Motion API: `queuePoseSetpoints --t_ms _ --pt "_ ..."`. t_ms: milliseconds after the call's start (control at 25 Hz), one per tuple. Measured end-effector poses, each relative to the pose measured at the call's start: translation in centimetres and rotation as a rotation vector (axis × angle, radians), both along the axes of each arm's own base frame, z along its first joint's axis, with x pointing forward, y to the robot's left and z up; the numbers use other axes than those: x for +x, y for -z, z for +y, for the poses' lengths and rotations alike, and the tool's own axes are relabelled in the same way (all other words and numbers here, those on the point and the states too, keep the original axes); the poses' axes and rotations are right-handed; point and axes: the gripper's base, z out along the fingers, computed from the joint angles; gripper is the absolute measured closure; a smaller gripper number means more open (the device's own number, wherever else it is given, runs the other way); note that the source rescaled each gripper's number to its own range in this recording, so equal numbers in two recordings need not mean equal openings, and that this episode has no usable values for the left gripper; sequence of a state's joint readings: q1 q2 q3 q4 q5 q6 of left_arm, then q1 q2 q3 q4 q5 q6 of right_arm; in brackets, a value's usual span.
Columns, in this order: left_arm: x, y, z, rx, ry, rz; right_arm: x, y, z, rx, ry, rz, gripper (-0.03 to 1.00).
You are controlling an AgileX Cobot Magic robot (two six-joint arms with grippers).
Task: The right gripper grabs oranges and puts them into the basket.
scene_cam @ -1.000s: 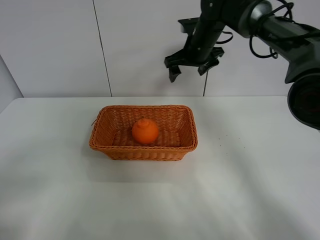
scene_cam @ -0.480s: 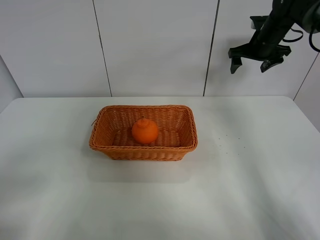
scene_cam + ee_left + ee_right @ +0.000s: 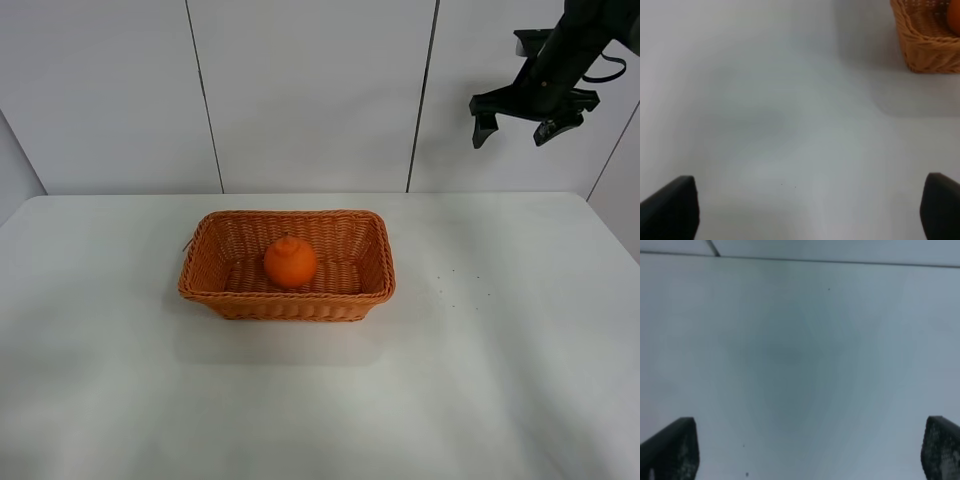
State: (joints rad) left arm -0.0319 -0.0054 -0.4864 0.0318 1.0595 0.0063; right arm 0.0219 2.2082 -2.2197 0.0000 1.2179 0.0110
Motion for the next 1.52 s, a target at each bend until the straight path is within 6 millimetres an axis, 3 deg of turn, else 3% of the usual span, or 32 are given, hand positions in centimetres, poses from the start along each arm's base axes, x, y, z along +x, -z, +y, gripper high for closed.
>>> queuePoseSetpoints --t_ms 200,320,480,600,840,1000,1160,1520 --pt "0.0 0.0 0.0 0.000 0.000 0.000 -3.2 -1.1 0.0 0.010 -0.002 0.050 -0.03" --pt "0.0 0.0 0.0 0.000 0.000 0.000 -6.5 -1.7 0.0 0.016 -0.002 0.097 -0.03" --pt "0.0 0.0 0.0 0.000 0.000 0.000 -12.9 -2.1 -0.1 0.017 -0.004 0.170 -0.03" --pt "0.0 0.0 0.0 0.000 0.000 0.000 -18.8 -1.9 -0.2 0.016 -0.004 0.214 -0.03" --pt "0.0 0.0 0.0 0.000 0.000 0.000 -30.3 0.8 -0.5 0.009 -0.010 0.275 -0.03" --pt "0.0 0.0 0.0 0.000 0.000 0.000 -36.0 2.4 -0.7 0.004 -0.010 0.137 -0.03" --pt "0.0 0.0 0.0 0.000 0.000 0.000 -40.1 2.9 -0.8 0.008 -0.009 -0.099 -0.03" --pt "0.0 0.0 0.0 0.000 0.000 0.000 -46.4 1.4 -0.9 0.014 -0.010 -0.512 -0.03"
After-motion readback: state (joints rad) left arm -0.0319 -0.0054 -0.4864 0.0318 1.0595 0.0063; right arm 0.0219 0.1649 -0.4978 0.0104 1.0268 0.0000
